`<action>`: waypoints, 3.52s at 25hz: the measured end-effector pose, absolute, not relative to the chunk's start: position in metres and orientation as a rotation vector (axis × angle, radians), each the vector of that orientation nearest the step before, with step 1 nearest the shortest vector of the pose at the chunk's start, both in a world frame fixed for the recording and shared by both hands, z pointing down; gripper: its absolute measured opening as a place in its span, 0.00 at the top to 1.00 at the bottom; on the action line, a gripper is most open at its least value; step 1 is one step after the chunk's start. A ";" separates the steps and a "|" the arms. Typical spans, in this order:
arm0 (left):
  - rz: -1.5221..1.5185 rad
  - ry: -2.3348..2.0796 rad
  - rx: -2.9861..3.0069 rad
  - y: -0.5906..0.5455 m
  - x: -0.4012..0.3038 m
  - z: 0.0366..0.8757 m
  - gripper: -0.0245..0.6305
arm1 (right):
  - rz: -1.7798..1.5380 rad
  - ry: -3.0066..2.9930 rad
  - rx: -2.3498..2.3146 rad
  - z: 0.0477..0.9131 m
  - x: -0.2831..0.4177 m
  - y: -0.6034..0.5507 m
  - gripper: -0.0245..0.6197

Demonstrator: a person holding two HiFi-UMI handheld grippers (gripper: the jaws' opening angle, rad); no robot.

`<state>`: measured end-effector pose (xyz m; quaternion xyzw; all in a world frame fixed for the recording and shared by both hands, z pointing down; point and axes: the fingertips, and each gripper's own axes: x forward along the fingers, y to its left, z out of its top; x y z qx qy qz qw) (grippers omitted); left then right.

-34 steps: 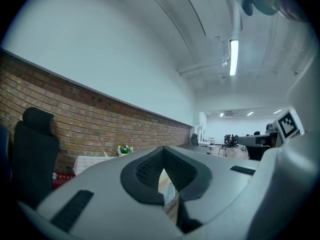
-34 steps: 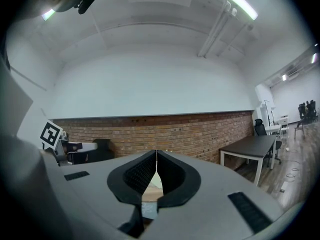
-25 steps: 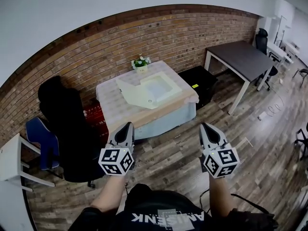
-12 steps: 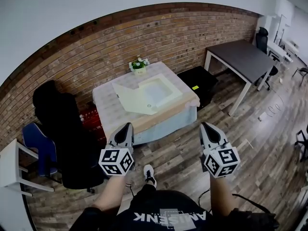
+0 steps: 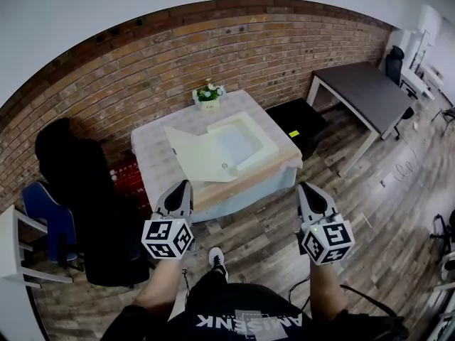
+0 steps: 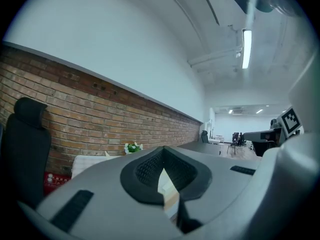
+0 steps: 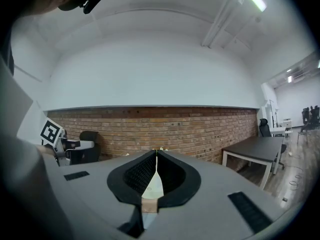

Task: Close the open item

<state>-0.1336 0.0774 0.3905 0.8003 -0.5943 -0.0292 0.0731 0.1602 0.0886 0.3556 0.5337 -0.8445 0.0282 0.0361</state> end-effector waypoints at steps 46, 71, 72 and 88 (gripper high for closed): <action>-0.006 -1.840 2.159 -0.140 -0.289 0.451 0.94 | 0.081 -2.662 1.413 0.352 0.001 -0.226 0.90; 0.069 -1.892 1.653 -0.165 -0.276 0.549 0.81 | 0.187 -2.827 0.952 0.391 0.002 -0.338 0.90; 0.071 -1.893 1.641 -0.166 -0.277 0.552 0.81 | 0.192 -2.828 0.945 0.393 0.003 -0.338 0.90; -0.052 -1.636 1.526 -0.164 -0.275 0.602 0.90 | 0.210 -2.795 0.985 0.404 0.021 -0.328 0.90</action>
